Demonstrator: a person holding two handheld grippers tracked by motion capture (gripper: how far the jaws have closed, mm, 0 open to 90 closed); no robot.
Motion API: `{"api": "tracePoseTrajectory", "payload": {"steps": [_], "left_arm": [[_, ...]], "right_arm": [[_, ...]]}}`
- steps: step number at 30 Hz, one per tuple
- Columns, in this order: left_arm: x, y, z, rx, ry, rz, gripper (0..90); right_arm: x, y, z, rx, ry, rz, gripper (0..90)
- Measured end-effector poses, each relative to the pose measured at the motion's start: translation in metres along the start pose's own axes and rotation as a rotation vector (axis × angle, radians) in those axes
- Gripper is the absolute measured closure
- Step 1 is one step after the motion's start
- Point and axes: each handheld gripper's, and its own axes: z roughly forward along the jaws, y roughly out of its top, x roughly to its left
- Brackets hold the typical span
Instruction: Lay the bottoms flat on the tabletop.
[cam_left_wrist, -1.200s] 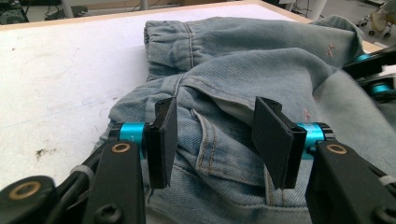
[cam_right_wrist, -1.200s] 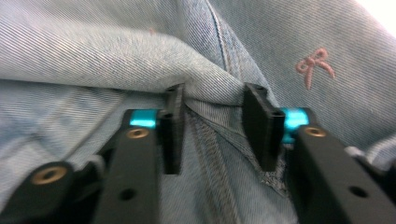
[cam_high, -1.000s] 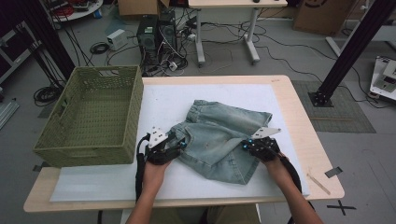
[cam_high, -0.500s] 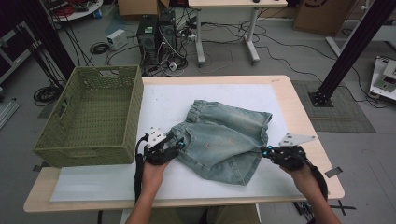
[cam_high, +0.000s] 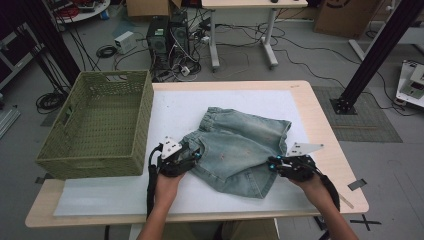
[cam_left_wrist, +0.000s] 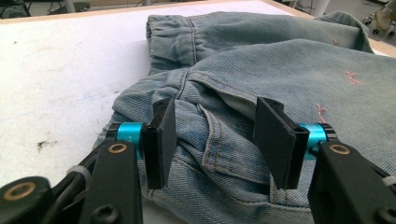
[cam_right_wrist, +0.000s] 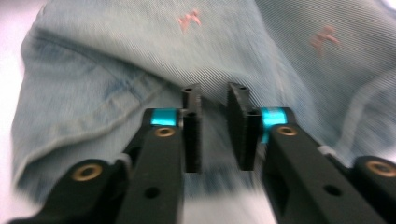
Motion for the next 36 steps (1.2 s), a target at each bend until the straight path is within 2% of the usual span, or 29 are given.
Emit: {"api": "tracePoseTrajectory", "payload": {"steps": [2, 4, 7, 9, 10, 11, 12, 15, 17, 18, 19, 20, 23, 24, 29, 31, 33, 36], "left_arm": [[0.0, 0.0, 0.0, 0.0, 0.0, 0.003, 48.9], [0.0, 0.0, -0.001, -0.003, 0.0, -0.001, 48.9], [0.001, 0.0, -0.002, -0.007, -0.003, -0.002, 48.9], [0.002, 0.0, -0.003, -0.008, -0.007, 0.0, 48.9], [0.002, 0.0, -0.004, -0.007, -0.009, 0.002, 48.9], [0.002, 0.0, -0.004, -0.01, -0.012, 0.002, 48.9], [0.002, 0.0, -0.004, -0.01, -0.014, 0.004, 48.9], [0.0, 0.0, -0.004, -0.015, -0.02, 0.003, 48.9], [0.0, 0.0, -0.005, -0.015, -0.023, 0.006, 48.8], [-0.001, 0.0, -0.005, -0.013, -0.023, 0.006, 48.8], [-0.001, 0.0, -0.005, -0.012, -0.024, 0.003, 48.8], [-0.001, 0.0, -0.005, -0.012, -0.023, 0.004, 48.8], [-0.002, 0.0, -0.005, -0.008, -0.02, 0.008, 48.8], [-0.002, 0.0, -0.005, -0.004, -0.016, 0.007, 48.8], [0.003, -0.001, -0.004, 0.01, 0.026, -0.01, 43.1], [0.004, -0.002, -0.004, 0.017, 0.051, -0.022, 40.2], [0.006, -0.004, -0.002, 0.052, 0.095, -0.032, 36.1], [0.006, -0.006, 0.003, 0.087, 0.129, -0.071, 32.4]], "right_arm": [[0.0, 0.008, 0.011, -0.002, -0.009, 0.007, 73.0], [-0.003, 0.017, 0.028, 0.019, -0.046, 0.052, 73.8], [-0.007, 0.023, 0.045, 0.062, -0.11, 0.086, 77.8], [-0.009, 0.023, 0.048, 0.055, -0.116, 0.094, 75.9], [-0.01, 0.023, 0.047, 0.05, -0.121, 0.094, 70.8], [-0.01, 0.023, 0.045, 0.044, -0.109, 0.106, 64.2], [-0.012, 0.021, 0.043, 0.026, -0.061, 0.115, 56.6], [-0.01, 0.019, 0.044, 0.032, 0.024, 0.087, 43.6], [-0.005, 0.018, 0.047, 0.04, 0.009, 0.042, 41.8], [-0.002, 0.019, 0.049, 0.052, -0.02, 0.001, 45.3], [0.002, 0.02, 0.051, 0.069, -0.087, -0.057, 56.8], [0.004, 0.02, 0.051, 0.073, -0.124, -0.096, 61.1], [0.002, 0.021, 0.052, 0.07, -0.138, -0.101, 79.0], [0.002, 0.022, 0.051, 0.07, -0.124, -0.096, 85.5], [0.012, 0.017, 0.031, 0.112, 0.017, -0.131, 86.0], [0.017, 0.011, 0.021, 0.107, 0.047, -0.146, 86.0], [0.021, 0.005, 0.011, 0.095, 0.077, -0.149, 86.0], [0.029, -0.002, -0.001, 0.078, 0.123, -0.168, 86.0]]}}
